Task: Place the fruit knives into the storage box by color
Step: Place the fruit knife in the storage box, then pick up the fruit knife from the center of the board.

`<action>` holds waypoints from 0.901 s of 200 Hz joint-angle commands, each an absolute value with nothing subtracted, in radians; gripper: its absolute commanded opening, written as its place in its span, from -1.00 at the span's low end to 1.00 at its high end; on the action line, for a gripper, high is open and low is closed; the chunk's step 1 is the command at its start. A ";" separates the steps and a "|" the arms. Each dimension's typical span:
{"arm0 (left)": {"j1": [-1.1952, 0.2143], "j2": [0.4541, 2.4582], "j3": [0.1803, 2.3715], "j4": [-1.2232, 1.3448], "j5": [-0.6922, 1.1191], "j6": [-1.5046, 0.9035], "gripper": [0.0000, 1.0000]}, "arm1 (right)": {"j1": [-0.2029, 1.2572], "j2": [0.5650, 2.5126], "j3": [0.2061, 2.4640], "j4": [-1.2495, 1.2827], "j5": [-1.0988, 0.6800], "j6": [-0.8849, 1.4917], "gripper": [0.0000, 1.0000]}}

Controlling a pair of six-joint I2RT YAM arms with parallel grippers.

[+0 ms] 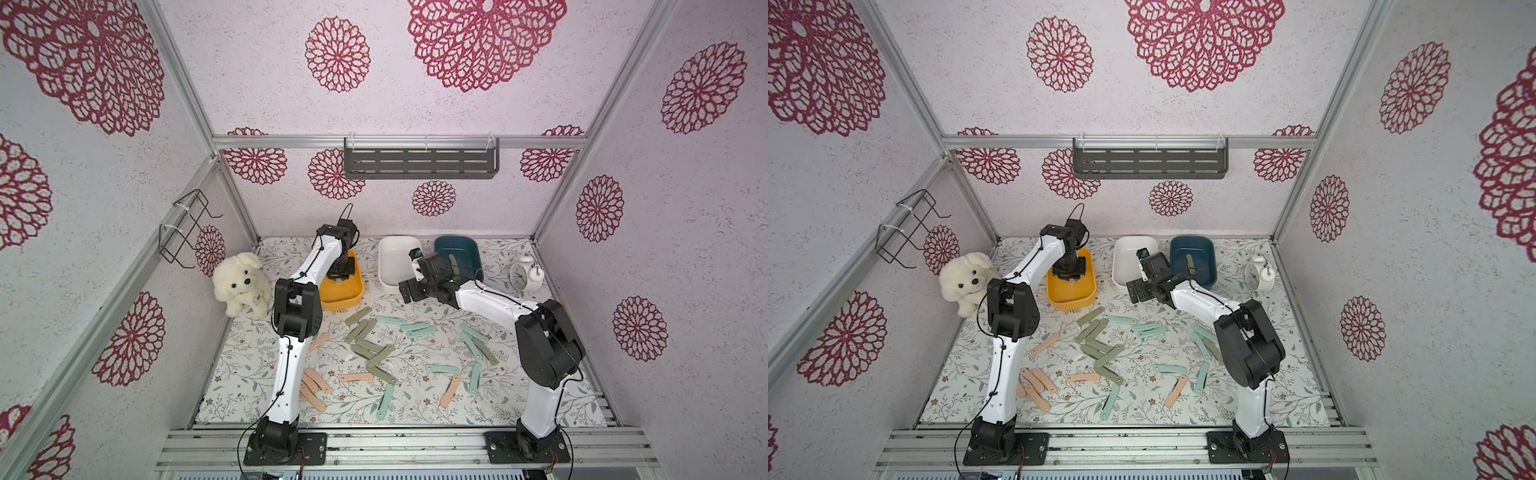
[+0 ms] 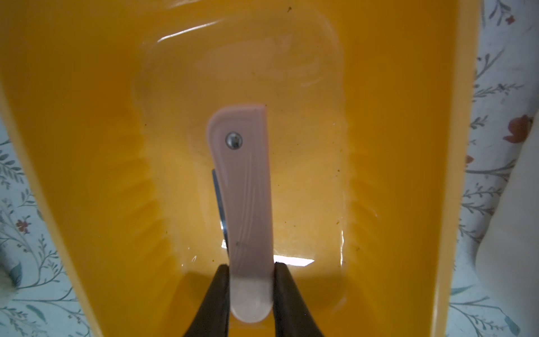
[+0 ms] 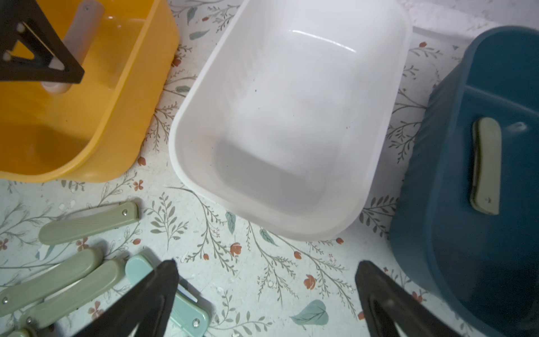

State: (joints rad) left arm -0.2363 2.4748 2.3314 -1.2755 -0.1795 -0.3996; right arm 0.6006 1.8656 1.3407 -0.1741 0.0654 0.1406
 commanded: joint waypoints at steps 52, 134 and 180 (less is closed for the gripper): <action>-0.215 2.503 2.292 -1.240 -0.130 -0.434 -0.59 | 0.600 1.760 1.224 -0.159 -0.005 0.162 0.99; -0.218 2.354 2.215 -1.219 -0.108 -0.453 0.29 | 0.609 1.665 1.057 -0.151 -0.061 0.191 0.82; -0.227 2.075 1.956 -1.113 -0.023 -0.485 0.99 | 0.669 1.699 1.064 -0.123 -0.048 0.124 0.57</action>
State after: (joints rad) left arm -0.2199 2.2620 2.0594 -1.1938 -0.0788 -0.4652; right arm 0.6292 1.7103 1.0485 -0.1547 -0.0509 0.1680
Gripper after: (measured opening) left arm 0.913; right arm 0.808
